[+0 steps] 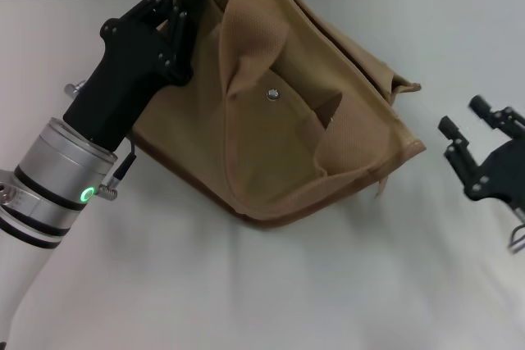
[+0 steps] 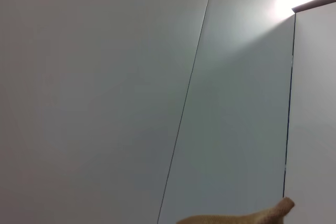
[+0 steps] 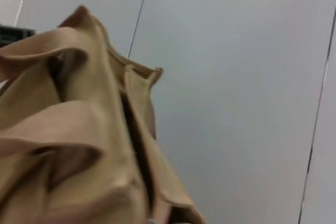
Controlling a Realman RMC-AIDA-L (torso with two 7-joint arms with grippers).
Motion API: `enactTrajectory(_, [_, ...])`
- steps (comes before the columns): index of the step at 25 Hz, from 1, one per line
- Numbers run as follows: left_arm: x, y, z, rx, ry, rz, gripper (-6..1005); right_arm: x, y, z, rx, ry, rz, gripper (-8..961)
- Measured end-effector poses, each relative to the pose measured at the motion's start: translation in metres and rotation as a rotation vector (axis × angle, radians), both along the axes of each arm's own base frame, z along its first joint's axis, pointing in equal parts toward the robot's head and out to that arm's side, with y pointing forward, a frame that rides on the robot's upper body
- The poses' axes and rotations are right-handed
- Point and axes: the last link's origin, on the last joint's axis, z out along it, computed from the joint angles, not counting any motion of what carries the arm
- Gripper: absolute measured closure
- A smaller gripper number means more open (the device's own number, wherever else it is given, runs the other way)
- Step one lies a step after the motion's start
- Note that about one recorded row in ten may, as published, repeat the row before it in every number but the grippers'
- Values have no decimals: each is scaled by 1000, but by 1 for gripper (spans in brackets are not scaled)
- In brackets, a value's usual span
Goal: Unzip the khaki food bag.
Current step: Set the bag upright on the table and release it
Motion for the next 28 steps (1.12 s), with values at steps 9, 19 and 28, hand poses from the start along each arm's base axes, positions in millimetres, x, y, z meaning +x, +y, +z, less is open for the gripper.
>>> enactTrajectory(9, [-4,-1,-2,-37,18,-3,909,9,41,60,-351,-17,15,487])
enactTrajectory(19, [-2,-1,-8,-75,58,-28,909,-20,86,66,-436,-141,70,493])
enactTrajectory(28, [-4,-3,-7,-73,55,-22,908,-33,113,35,-513,-266,40,516])
